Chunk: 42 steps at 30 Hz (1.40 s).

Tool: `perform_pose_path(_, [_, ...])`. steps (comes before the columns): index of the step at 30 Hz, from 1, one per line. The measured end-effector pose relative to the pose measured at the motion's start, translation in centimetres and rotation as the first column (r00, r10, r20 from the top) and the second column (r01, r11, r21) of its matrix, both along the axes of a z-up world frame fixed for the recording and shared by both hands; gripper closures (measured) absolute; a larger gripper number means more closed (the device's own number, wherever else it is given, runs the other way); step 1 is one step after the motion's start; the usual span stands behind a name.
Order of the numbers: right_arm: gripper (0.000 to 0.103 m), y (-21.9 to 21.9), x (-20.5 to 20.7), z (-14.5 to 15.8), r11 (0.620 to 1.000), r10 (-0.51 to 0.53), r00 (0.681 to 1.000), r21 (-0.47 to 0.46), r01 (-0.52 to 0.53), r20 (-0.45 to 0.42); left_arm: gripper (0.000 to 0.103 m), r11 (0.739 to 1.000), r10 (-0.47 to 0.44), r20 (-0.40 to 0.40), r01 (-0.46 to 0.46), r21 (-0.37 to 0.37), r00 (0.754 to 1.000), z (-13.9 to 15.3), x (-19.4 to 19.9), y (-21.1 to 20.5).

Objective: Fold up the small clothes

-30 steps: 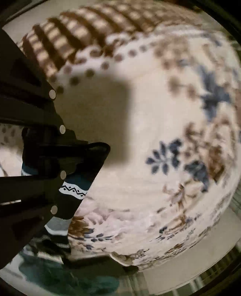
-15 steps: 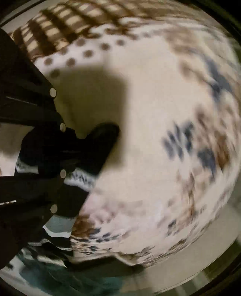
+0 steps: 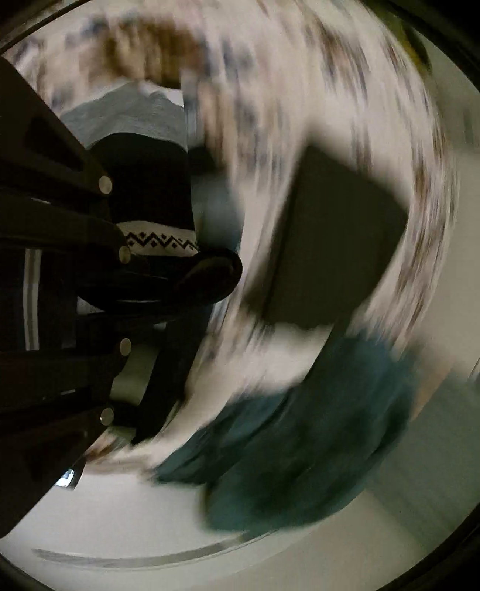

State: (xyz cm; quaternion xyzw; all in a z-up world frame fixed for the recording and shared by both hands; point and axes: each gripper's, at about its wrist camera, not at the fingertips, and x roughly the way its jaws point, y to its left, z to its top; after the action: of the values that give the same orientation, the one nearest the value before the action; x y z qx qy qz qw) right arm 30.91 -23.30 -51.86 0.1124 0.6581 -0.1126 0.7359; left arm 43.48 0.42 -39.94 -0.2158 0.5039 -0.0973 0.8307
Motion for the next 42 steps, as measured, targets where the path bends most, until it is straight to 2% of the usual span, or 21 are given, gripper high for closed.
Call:
perform_pose_path(3, [0.016, -6.2, -0.2, 0.6, 1.000, -0.030, 1.000, -0.007, 0.030, 0.002, 0.096, 0.981, -0.191, 0.002, 0.191, -0.009, 0.981, -0.1, 1.3, -11.2])
perform_pose_path(6, [0.016, -10.8, 1.4, 1.4, 0.999, -0.051, 0.999, 0.000, 0.051, -0.003, 0.093, 0.945, -0.328, -0.032, 0.328, 0.006, 0.944, -1.4, 1.7, -19.4])
perform_pose_path(9, [0.016, -15.5, 2.5, 0.9, 0.998, -0.053, 0.998, 0.026, 0.054, -0.014, 0.090, 0.926, -0.371, -0.102, 0.376, 0.025, 0.923, -2.8, 2.5, -22.6])
perform_pose_path(10, [0.016, -16.6, 2.5, 0.9, 0.998, -0.051, 0.999, 0.036, 0.052, -0.018, 0.077, 0.924, -0.376, -0.119, 0.382, 0.027, 0.919, -3.1, 2.6, -22.9])
perform_pose_path(11, [0.016, -17.9, 1.9, 1.1, 0.997, -0.050, 0.999, 0.054, 0.051, -0.023, 0.058, 0.926, -0.369, -0.128, 0.375, 0.029, 0.921, -3.2, 2.7, -22.1])
perform_pose_path(12, [0.016, -18.9, 1.5, 1.3, 0.996, -0.050, 0.998, 0.068, 0.051, -0.025, 0.046, 0.931, -0.358, -0.133, 0.364, 0.029, 0.924, -3.2, 2.4, -21.5])
perform_pose_path(13, [0.016, -20.0, 0.9, 1.6, 0.995, -0.054, 0.998, 0.080, 0.055, -0.026, 0.022, 0.938, -0.339, -0.137, 0.346, 0.031, 0.931, -3.0, 2.3, -20.7])
perform_pose_path(14, [0.016, -21.6, 0.0, 2.3, 0.993, -0.064, 0.998, 0.097, 0.066, -0.021, 0.013, 0.949, -0.305, -0.131, 0.313, 0.046, 0.943, -2.8, 2.4, -19.1])
perform_pose_path(17, [0.016, -24.6, -1.3, 3.9, 0.972, -0.128, 0.991, 0.203, 0.120, 0.028, 0.013, 0.975, -0.146, -0.120, 0.163, 0.151, 0.982, -2.0, 1.7, -11.6])
perform_pose_path(19, [0.016, -26.4, -1.2, 5.3, 0.954, -0.164, 0.984, 0.265, 0.140, 0.070, 0.013, 0.969, -0.032, -0.111, 0.058, 0.241, 0.993, -1.8, 1.2, -6.2])
perform_pose_path(21, [0.016, -26.7, 1.3, 5.9, 0.941, -0.185, 0.977, 0.305, 0.146, 0.104, 0.013, 0.925, 0.109, -0.106, -0.062, 0.376, 0.988, -2.1, 0.3, 0.0])
perform_pose_path(25, [0.016, -24.8, 5.9, 4.7, 0.943, -0.181, 0.977, 0.302, 0.141, 0.109, 0.013, 0.866, 0.259, -0.151, -0.159, 0.475, 0.954, -4.5, -0.7, 7.0])
perform_pose_path(27, [0.020, -22.8, 8.4, 2.0, 0.953, -0.153, 0.984, 0.277, 0.124, 0.086, 0.013, 0.848, 0.292, -0.165, -0.176, 0.500, 0.942, -5.9, -0.9, 8.5])
perform_pose_path(29, [0.081, -20.1, 10.3, 0.3, 0.964, -0.104, 0.993, 0.253, 0.087, 0.055, 0.013, 0.845, 0.295, -0.177, -0.170, 0.506, 0.939, -7.2, -0.6, 8.4])
perform_pose_path(30, [0.093, -19.3, 10.8, 0.2, 0.976, -0.070, 0.997, 0.211, 0.060, 0.039, 0.013, 0.847, 0.285, -0.186, -0.157, 0.507, 0.940, -7.9, -0.2, 8.0])
perform_pose_path(34, [0.094, -19.3, 11.5, 1.8, 0.990, -0.096, 0.987, 0.116, 0.081, 0.131, 0.013, 0.857, 0.236, -0.219, -0.097, 0.506, 0.947, -10.3, 2.1, 6.1])
perform_pose_path(36, [0.094, -20.4, 11.4, 1.4, 0.989, -0.125, 0.986, 0.090, 0.115, 0.112, 0.013, 0.851, 0.202, -0.223, -0.059, 0.522, 0.954, -11.6, 3.5, 4.8])
perform_pose_path(38, [0.093, -21.1, 11.6, -0.2, 0.990, -0.104, 0.994, 0.104, 0.100, 0.036, 0.013, 0.835, 0.183, -0.251, -0.016, 0.550, 0.950, -13.5, 5.0, 4.3])
perform_pose_path(40, [0.077, -21.5, 12.2, -1.1, 0.991, -0.092, 0.995, 0.099, 0.095, -0.036, 0.013, 0.821, 0.197, -0.285, 0.001, 0.571, 0.938, -15.3, 5.9, 4.7])
perform_pose_path(41, [0.074, -21.8, 12.4, -0.5, 0.992, -0.099, 0.995, 0.077, 0.101, -0.032, 0.013, 0.821, 0.211, -0.299, -0.003, 0.570, 0.931, -15.7, 6.1, 5.2])
perform_pose_path(42, [0.064, -21.9, 12.4, 0.8, 0.993, -0.109, 0.994, 0.039, 0.109, 0.004, 0.013, 0.826, 0.225, -0.302, -0.017, 0.563, 0.927, -15.5, 6.1, 5.6])
